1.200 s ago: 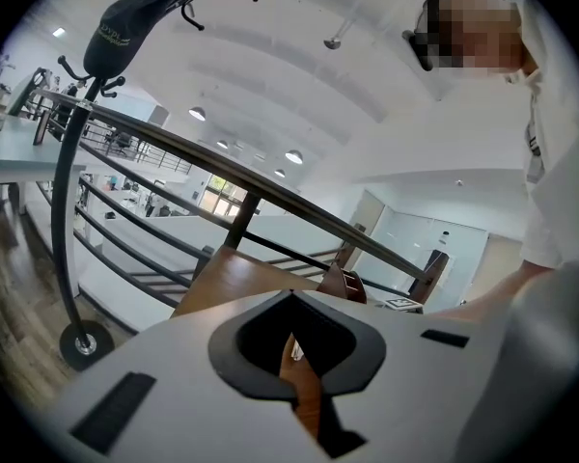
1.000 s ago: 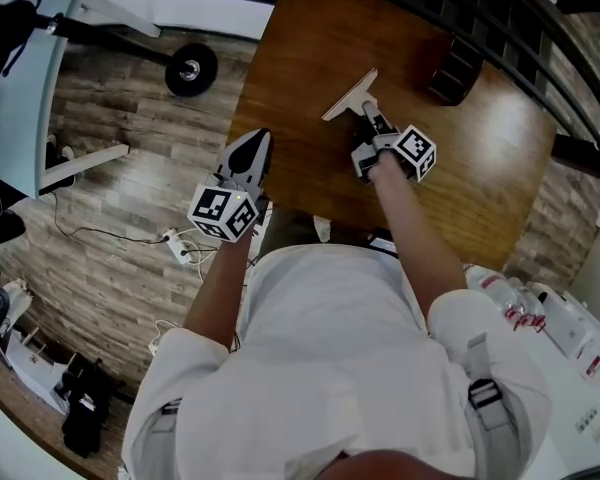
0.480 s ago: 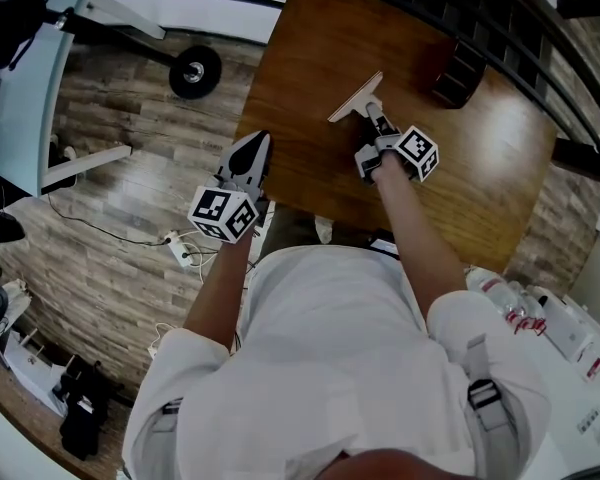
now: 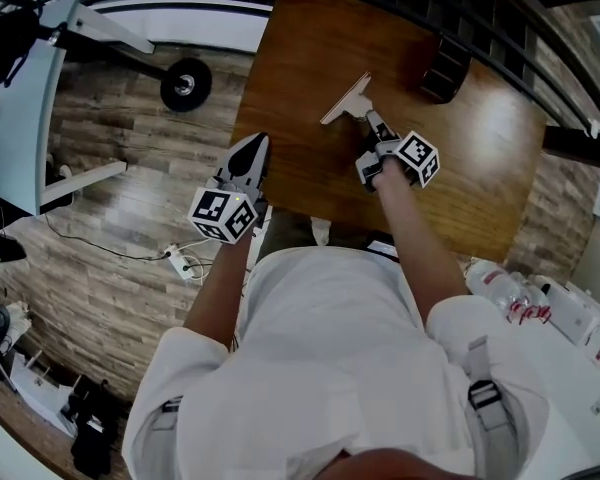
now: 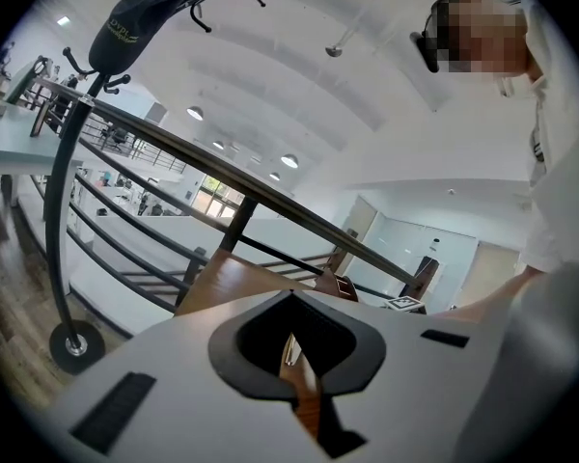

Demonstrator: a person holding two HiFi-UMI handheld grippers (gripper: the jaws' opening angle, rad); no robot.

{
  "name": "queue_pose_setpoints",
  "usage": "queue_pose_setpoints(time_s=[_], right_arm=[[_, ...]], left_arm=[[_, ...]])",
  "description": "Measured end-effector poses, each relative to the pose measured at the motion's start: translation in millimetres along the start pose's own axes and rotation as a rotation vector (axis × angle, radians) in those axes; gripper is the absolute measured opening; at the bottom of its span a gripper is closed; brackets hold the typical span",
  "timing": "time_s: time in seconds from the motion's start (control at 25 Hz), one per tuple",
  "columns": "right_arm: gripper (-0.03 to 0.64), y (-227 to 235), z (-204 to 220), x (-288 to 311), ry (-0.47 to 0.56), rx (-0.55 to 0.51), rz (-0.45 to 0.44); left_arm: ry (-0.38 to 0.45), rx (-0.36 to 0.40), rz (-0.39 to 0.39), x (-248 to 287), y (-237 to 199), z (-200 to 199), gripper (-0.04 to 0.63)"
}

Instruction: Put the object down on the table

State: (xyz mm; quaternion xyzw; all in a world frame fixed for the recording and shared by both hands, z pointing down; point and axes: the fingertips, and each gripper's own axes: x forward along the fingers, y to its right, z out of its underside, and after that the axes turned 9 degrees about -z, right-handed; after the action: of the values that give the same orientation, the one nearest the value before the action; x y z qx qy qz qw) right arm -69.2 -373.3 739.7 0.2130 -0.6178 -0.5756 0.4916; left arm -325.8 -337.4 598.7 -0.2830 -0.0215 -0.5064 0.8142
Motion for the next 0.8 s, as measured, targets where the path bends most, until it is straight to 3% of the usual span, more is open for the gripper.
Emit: queue_pose_setpoints(time_s=[0.16,0.28,0.52,0.8], right_arm=[[0.063,-10,0,-26,0.036,0.026,-0.037],[0.054,-32,-4,-40,0.043,-0.030,-0.102],[0.040,-100,-20,-74,0.074,-0.439,-0.197],[0.035,-175,-47,-133,0.156,-0.942,-0.193]], left_arm=[[-0.017,0.010,0.044,7,6,-1,0.014],[-0.033,0.026,0.089,20,16,2,0.014],[-0.040,0.073,0.187,44,45,7,0.014],[-0.011,0.112,0.265,55,94,-9,0.014]])
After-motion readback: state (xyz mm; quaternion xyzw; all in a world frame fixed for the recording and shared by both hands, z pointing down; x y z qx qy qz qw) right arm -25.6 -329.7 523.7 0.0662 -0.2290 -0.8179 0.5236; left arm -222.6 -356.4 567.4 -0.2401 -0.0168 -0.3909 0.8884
